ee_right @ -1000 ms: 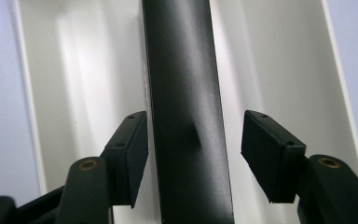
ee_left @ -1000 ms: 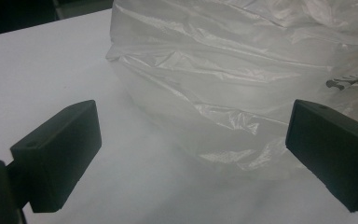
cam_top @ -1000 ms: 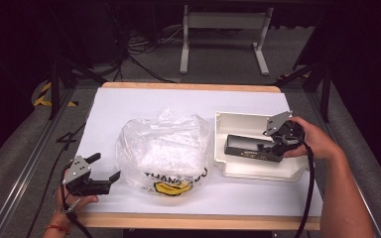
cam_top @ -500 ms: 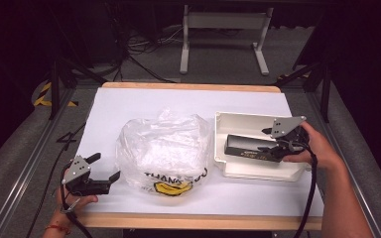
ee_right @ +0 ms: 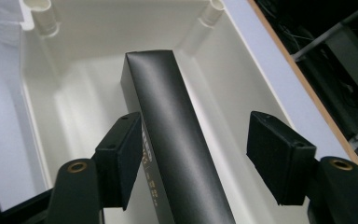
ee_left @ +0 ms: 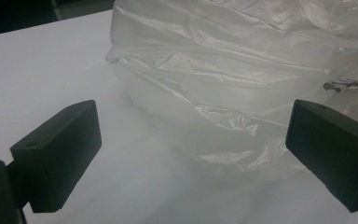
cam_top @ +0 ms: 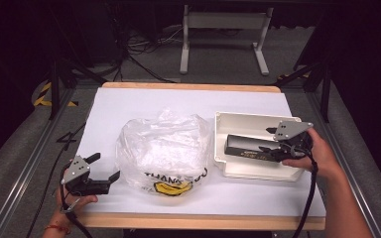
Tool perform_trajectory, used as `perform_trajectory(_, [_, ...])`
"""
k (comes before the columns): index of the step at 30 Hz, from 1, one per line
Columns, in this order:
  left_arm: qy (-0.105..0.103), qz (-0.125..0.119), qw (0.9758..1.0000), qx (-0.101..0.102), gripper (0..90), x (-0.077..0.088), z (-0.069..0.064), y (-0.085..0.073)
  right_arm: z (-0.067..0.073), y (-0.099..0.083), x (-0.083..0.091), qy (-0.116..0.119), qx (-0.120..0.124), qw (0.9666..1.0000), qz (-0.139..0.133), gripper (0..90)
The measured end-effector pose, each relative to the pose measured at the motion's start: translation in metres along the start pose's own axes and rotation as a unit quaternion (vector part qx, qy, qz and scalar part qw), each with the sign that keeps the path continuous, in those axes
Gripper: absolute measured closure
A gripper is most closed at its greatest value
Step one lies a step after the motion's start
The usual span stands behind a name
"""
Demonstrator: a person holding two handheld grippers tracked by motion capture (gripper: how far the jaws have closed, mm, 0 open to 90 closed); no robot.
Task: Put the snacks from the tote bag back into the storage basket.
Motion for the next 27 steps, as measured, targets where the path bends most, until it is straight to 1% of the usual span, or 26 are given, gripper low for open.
perform_trajectory(3, [0.001,-0.003,1.0,0.001,4.2,0.001,0.0,0.001,0.0,0.0,0.003,-0.014,-0.01,0.9998,-0.006,36.3])
perform_trajectory(5, [0.004,-0.009,0.9999,0.004,4.2,0.003,0.001,0.003,0.001,0.0,0.005,-0.019,-0.014,0.9997,-0.007,35.8])
perform_trajectory(6, [0.003,-0.011,0.9999,0.004,4.2,0.003,0.001,0.003,0.001,0.0,0.006,-0.026,-0.017,0.9995,-0.009,35.7])
perform_trajectory(9, [0.003,-0.011,0.9999,0.006,4.3,0.004,0.001,0.004,0.002,0.0,0.007,-0.029,-0.021,0.9993,-0.013,35.3])
perform_trajectory(10, [0.003,-0.011,0.9999,0.006,4.3,0.004,0.001,0.004,0.003,0.0,0.009,-0.035,-0.024,0.999,-0.011,34.7])
perform_trajectory(13, [0.006,-0.012,0.9999,0.007,4.3,0.005,0.001,0.005,0.005,0.0,0.011,-0.039,-0.027,0.9988,-0.015,33.8])
perform_trajectory(15, [0.006,-0.013,0.9999,0.007,4.3,0.005,0.001,0.006,0.006,-0.001,0.013,-0.045,-0.034,0.9983,-0.015,32.8])
perform_trajectory(19, [0.007,-0.014,0.9999,0.007,4.3,0.007,0.001,0.007,0.007,-0.001,0.015,-0.054,-0.037,0.9978,-0.015,31.1])
perform_trajectory(21, [0.008,-0.016,0.9998,0.008,4.4,0.008,0.001,0.007,0.008,-0.003,0.017,-0.062,-0.041,0.9971,-0.014,29.8])
perform_trajectory(27, [0.01,-0.018,0.9998,0.007,4.4,0.009,0.002,0.008,0.012,-0.005,0.022,-0.068,-0.051,0.9962,-0.022,27.6])
Point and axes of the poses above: each handheld gripper's, and its own axes: x roughly backward along the jaws, y roughly out of its top, z roughly to its left, the point moved 7 cm from there along -x, roughly forward along the jaws, and after that the axes turned 7 degrees about -z, right-handed, at the moved point
